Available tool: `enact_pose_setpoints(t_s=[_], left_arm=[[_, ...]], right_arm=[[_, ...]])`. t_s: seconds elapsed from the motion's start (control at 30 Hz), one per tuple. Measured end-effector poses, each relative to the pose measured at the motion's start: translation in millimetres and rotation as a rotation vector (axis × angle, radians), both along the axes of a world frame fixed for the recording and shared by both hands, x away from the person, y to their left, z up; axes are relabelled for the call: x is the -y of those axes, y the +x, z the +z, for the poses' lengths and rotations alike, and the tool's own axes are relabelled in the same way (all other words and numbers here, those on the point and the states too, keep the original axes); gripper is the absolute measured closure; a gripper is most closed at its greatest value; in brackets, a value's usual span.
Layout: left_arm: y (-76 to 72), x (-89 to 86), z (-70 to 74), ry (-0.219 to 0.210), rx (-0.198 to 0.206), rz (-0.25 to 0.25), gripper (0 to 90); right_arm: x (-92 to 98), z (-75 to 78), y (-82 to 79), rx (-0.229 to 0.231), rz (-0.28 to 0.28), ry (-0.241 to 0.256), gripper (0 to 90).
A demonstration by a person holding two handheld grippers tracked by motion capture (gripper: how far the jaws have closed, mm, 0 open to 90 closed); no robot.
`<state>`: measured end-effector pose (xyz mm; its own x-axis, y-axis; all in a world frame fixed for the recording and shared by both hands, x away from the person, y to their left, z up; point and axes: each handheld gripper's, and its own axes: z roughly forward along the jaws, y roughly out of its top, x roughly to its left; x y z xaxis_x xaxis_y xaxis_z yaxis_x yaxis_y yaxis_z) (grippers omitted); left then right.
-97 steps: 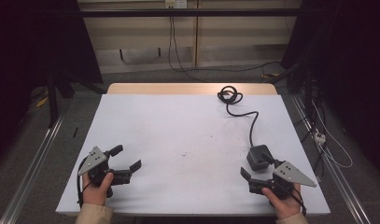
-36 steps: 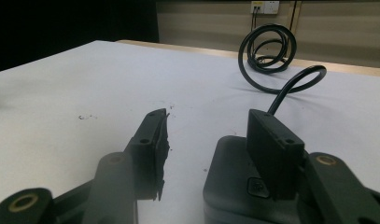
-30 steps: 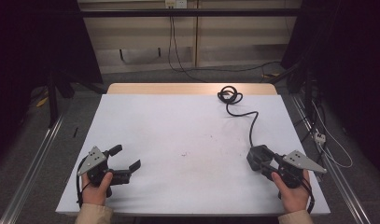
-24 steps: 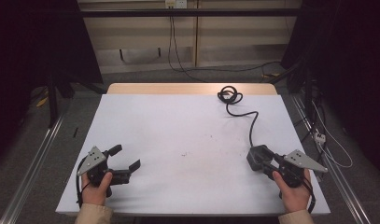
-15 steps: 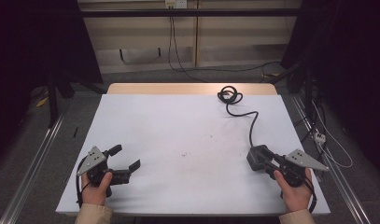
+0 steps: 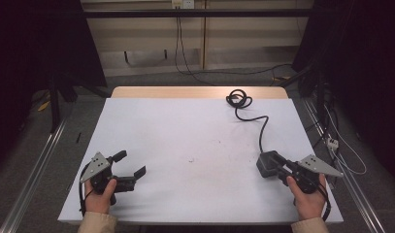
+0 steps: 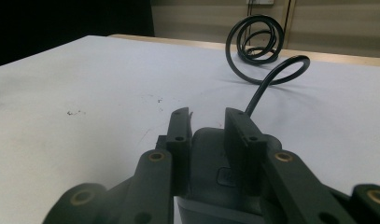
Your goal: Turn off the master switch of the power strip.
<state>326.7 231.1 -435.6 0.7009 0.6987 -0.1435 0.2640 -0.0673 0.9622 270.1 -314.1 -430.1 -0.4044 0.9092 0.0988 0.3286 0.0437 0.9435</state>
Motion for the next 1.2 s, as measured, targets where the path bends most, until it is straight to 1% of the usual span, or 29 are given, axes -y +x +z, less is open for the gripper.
enact_pose_setpoints(t_s=[0.4, 0.9, 1.2], left_arm=[[0.1, 0.5, -0.4, 0.005, -0.002, -0.003, 2.8], [0.4, 0.7, -0.7, 0.013, -0.002, -0.01, 2.8], [0.2, 0.6, -0.7, 0.011, -0.002, -0.007, 2.8]], right_arm=[[2.9, -0.7, 0.5, -0.007, 0.001, 0.002, 77.6], [7.6, -1.9, 0.8, -0.013, -0.014, -0.004, 79.6], [8.8, -3.1, 1.0, -0.019, -0.009, -0.012, 81.8]])
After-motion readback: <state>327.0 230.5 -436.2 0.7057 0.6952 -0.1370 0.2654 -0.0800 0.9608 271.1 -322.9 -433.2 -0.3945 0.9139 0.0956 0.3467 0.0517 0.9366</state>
